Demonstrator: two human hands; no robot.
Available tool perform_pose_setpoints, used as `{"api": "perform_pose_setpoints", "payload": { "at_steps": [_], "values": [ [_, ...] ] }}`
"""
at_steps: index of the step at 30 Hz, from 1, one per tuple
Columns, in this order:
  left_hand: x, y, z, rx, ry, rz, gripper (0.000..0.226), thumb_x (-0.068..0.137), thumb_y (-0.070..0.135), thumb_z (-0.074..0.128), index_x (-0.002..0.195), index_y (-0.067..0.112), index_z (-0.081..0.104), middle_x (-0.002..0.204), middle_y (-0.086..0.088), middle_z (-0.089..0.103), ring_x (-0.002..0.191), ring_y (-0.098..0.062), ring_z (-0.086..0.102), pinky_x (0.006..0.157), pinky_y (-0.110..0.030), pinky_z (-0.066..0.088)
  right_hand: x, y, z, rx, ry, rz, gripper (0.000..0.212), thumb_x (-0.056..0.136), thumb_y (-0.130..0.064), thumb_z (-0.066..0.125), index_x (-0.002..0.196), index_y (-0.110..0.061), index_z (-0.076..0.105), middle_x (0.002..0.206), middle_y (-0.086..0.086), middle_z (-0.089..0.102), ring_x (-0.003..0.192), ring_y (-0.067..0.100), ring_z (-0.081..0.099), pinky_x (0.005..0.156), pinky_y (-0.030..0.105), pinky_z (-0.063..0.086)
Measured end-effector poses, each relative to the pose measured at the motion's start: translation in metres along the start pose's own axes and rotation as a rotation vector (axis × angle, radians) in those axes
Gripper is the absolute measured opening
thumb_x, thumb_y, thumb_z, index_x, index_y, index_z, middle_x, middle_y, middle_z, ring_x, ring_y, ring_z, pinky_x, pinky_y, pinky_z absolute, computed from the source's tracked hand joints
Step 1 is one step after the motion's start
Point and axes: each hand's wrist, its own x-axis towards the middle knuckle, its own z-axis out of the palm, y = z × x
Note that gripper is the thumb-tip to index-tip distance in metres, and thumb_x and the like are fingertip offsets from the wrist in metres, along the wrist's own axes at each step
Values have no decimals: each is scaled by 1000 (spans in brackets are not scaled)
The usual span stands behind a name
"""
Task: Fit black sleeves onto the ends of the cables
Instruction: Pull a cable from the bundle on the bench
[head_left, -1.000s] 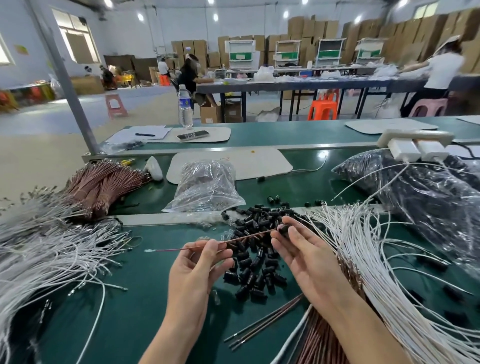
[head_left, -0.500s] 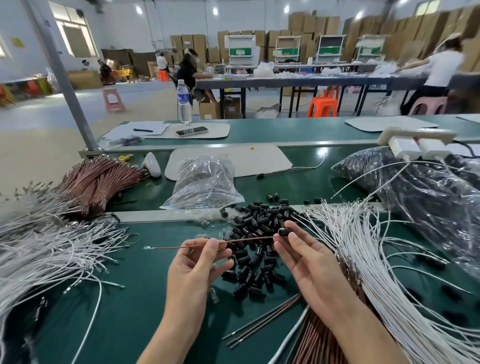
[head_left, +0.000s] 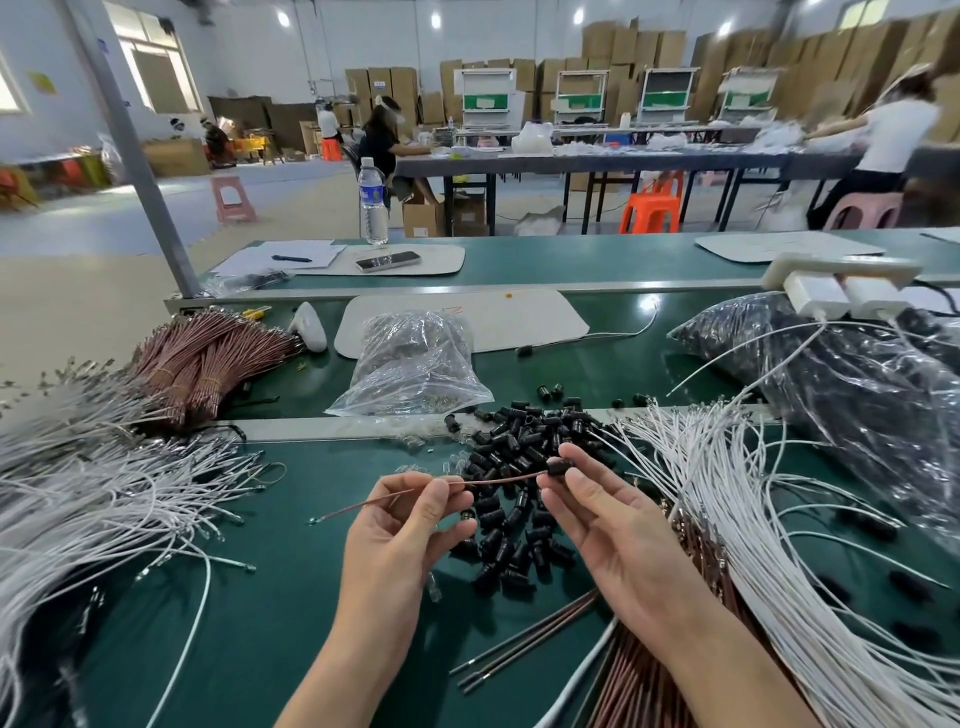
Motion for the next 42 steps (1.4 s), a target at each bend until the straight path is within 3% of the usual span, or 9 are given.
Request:
{"api": "perform_pose_setpoints", "payload": {
  "at_steps": [6, 13, 25, 42],
  "values": [
    [1, 1, -2, -117, 24, -29, 13, 81, 10, 69, 93, 9, 64, 105, -19, 75, 94, -26, 75, 68, -27, 61, -1, -1, 0, 38, -25, 25, 28, 84, 2, 65, 110, 0, 76, 113, 23, 71, 98, 28, 74, 82, 31, 62],
    [1, 5, -1, -187, 56, -63, 8, 80, 7, 68, 88, 9, 67, 101, -17, 76, 82, -22, 76, 62, -26, 61, -2, 0, 1, 8, -55, 27, 31, 83, 4, 64, 112, 1, 75, 118, 22, 71, 102, 29, 73, 86, 32, 62],
    [0, 10, 0, -253, 48, -121, 17, 78, 6, 67, 94, 8, 63, 97, -15, 77, 74, -18, 75, 58, -24, 60, -1, 0, 0, 6, -75, 31, 30, 85, 4, 63, 112, 0, 76, 116, 20, 72, 100, 27, 74, 84, 31, 62],
    [-3, 8, 5, -129, 57, -101, 17, 79, 15, 68, 94, 7, 65, 91, -12, 76, 69, -15, 73, 57, -23, 58, 0, -1, -6, 8, -92, 22, 31, 85, 2, 65, 113, -4, 76, 113, 18, 74, 99, 25, 74, 81, 28, 62]
  ]
}}
